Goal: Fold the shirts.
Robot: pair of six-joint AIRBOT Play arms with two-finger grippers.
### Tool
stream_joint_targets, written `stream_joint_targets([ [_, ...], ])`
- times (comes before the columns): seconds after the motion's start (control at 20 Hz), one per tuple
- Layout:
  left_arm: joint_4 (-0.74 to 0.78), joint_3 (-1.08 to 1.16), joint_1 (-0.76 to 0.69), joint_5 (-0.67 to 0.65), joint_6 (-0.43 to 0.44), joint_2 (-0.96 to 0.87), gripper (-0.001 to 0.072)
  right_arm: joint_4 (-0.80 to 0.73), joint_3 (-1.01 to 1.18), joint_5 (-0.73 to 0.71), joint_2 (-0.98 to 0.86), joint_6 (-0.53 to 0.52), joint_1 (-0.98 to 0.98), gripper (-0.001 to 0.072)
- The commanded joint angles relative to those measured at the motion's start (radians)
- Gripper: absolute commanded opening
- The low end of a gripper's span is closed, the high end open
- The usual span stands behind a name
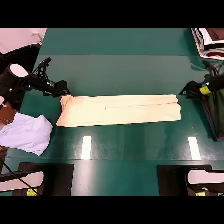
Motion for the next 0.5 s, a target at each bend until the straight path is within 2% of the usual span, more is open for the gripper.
stream_joint_targets([
  [0.0, -0.098, 0.015, -0.001, -0.031, 0.028, -0.003, 0.0029, 0.034, -0.135, 0.011, 0.013, -0.05, -0.112, 0.0576],
  [0.15, -0.189, 0.015, -0.002, -0.031, 0.05, -0.004, 0.0028, 0.172, -0.228, -0.008, -0.038, -0.127, -0.16, 0.0576],
  [0.25, -0.196, 0.015, -0.018, -0.03, 0.05, -0.005, 0.0028, 0.274, -0.258, -0.036, -0.077, -0.175, -0.155, 0.0575],
  [0.35, -0.186, 0.015, -0.07, 0.0, 0.05, -0.005, 0.0028, 0.288, -0.238, -0.032, -0.121, -0.179, -0.113, 0.0572],
  [0.4, -0.183, 0.015, -0.106, 0.029, 0.05, -0.005, 0.0028, 0.288, -0.223, -0.032, -0.136, -0.179, -0.083, 0.0542],
  [0.45, -0.183, 0.015, -0.147, 0.064, 0.042, -0.006, 0.0027, 0.287, -0.208, -0.034, -0.145, -0.183, -0.059, 0.0434],
])
